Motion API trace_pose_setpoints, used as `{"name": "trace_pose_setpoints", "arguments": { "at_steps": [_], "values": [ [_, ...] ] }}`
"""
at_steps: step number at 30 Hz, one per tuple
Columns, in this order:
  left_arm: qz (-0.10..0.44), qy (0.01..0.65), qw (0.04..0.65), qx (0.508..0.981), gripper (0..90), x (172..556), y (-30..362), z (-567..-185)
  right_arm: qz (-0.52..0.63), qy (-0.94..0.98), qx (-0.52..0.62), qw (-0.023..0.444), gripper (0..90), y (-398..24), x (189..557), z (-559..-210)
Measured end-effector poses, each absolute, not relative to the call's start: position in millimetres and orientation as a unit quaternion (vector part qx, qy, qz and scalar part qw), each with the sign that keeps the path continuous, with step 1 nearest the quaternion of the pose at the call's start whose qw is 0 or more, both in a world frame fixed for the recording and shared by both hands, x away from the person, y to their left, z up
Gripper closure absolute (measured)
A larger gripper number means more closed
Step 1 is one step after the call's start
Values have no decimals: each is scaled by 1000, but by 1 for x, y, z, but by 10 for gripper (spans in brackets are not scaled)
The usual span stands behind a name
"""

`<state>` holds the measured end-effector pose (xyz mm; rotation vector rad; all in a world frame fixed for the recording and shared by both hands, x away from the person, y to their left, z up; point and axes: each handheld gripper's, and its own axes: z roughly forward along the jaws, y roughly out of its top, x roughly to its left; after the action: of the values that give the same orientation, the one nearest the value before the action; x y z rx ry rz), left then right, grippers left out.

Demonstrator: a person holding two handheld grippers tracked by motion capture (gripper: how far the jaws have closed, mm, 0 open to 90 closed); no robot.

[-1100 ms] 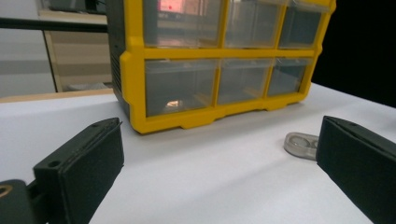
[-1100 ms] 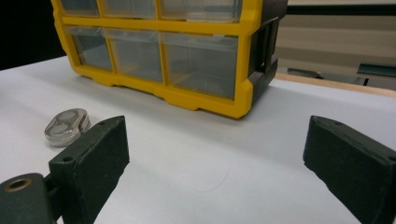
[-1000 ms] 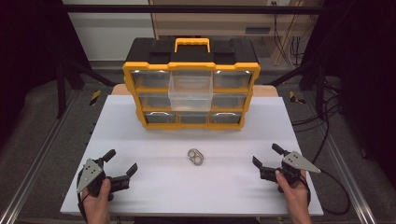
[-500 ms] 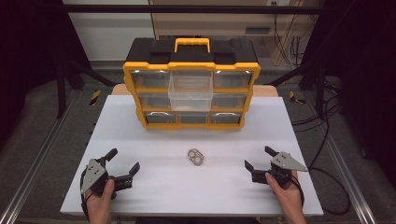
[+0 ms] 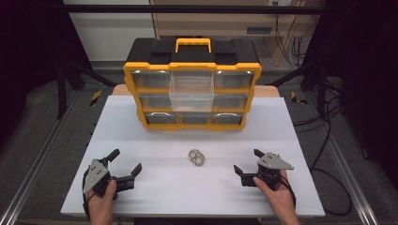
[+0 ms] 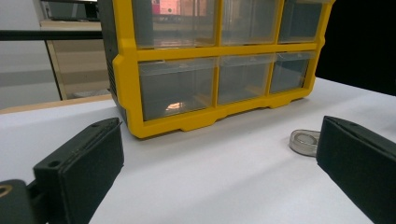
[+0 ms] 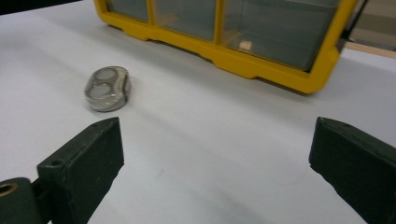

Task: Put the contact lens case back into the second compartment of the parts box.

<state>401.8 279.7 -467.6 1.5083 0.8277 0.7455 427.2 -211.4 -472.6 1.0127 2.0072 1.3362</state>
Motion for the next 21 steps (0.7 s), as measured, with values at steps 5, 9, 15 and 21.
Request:
{"name": "trace_pose_setpoints", "arguments": {
  "at_steps": [5, 9, 15, 21],
  "values": [
    [322, 355, 590, 649, 5, 401, 280, -468, 486, 756, 363, 248, 38, -193, 426, -468],
    [322, 355, 589, 651, 5, 401, 280, -468, 477, 767, 358, 237, 40, -179, 427, -464],
    [322, 356, 591, 649, 5, 400, 281, -468, 453, 789, 354, 218, 53, -156, 437, -461],
    [321, 356, 593, 647, 5, 401, 281, -468, 438, 799, 360, 202, 60, -141, 449, -460]
  ]
}}
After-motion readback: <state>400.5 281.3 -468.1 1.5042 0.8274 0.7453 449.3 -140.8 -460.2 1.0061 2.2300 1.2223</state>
